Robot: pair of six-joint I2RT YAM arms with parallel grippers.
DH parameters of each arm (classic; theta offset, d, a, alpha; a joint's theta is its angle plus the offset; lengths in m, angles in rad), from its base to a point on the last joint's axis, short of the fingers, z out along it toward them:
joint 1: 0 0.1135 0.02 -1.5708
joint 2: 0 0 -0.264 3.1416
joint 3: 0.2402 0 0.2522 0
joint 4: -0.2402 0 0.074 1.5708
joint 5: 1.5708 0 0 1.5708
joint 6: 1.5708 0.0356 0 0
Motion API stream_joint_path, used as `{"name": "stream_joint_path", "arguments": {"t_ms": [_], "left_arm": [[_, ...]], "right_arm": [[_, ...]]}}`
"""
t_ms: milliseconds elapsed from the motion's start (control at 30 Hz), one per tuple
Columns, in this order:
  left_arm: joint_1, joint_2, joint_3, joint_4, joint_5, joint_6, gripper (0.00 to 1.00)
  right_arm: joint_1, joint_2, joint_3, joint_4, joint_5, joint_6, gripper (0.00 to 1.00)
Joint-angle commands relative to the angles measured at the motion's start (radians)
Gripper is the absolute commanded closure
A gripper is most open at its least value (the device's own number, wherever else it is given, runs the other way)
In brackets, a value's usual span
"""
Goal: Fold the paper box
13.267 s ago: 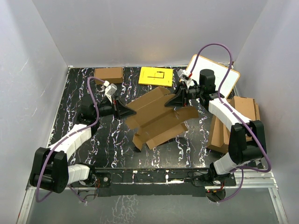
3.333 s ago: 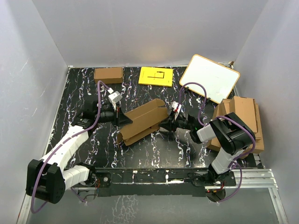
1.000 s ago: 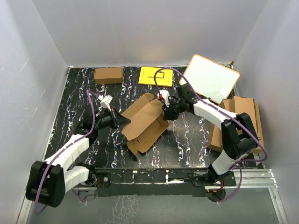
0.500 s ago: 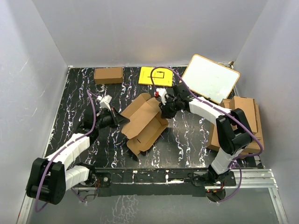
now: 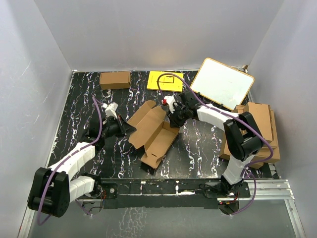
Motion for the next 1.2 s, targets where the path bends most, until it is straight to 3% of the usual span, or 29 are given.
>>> {"name": "stream_joint_path", "arguments": {"t_ms": [0, 400, 467, 567, 767, 867, 1033, 1167], "left_arm": [[0.007, -0.022, -0.016, -0.021, -0.011, 0.027, 1.00], [0.007, -0.013, -0.019, 0.010, 0.027, 0.051, 1.00], [0.007, -0.014, -0.017, 0.016, 0.038, 0.051, 1.00], [0.007, -0.016, -0.015, 0.025, 0.061, 0.056, 1.00], [0.006, -0.046, 0.000, 0.005, 0.074, 0.089, 1.00], [0.008, -0.048, 0.003, 0.003, 0.072, 0.095, 1.00], [0.006, -0.036, 0.014, -0.016, 0.073, 0.106, 1.00], [0.008, -0.037, 0.016, -0.024, 0.073, 0.108, 1.00]], "right_arm": [[-0.005, 0.014, -0.028, 0.038, 0.019, -0.003, 0.77], [0.015, 0.049, -0.036, 0.057, 0.080, -0.014, 0.77], [0.024, 0.049, -0.040, 0.071, 0.109, -0.007, 0.80], [0.036, 0.046, -0.047, 0.093, 0.178, 0.010, 0.92], [0.050, 0.011, -0.078, 0.145, 0.285, 0.025, 0.92], [0.050, 0.014, -0.080, 0.142, 0.267, 0.021, 0.92], [0.049, 0.006, -0.069, 0.119, 0.188, 0.020, 0.79], [0.049, -0.012, -0.066, 0.123, 0.160, 0.025, 0.76]]}}
